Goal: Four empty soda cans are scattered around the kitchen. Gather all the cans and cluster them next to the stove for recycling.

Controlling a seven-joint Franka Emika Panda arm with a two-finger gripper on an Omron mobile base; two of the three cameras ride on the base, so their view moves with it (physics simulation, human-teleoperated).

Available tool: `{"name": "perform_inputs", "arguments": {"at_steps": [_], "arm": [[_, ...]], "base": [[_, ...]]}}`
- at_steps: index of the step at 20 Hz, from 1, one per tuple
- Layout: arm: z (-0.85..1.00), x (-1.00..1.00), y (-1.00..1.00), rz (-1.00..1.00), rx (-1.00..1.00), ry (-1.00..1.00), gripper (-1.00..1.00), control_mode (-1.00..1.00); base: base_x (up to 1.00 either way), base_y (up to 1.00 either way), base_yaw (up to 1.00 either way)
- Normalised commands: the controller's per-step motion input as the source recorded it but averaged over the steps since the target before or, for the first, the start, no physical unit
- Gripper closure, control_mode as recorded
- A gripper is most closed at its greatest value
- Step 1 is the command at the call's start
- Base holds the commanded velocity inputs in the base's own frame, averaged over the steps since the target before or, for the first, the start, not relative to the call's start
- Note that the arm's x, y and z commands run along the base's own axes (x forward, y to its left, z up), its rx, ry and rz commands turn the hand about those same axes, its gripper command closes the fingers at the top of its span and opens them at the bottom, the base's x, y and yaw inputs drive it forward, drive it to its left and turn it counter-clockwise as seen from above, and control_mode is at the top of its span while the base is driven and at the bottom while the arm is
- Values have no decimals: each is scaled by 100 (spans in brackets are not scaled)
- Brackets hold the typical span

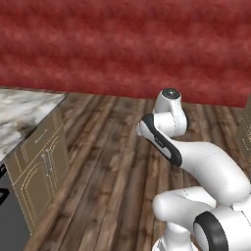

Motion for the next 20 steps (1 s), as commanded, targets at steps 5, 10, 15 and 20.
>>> {"name": "perform_inputs", "arguments": {"at_steps": [5,10,15,20], "arm": [[0,0,0,0,0,0,-100,100],[0,0,0,0,0,0,-100,100],[0,0,0,0,0,0,-100,100],[0,0,0,0,0,0,-100,100]], "base": [[68,-11,9],[68,-10,9],[67,-11,10],[67,-11,9]]}}
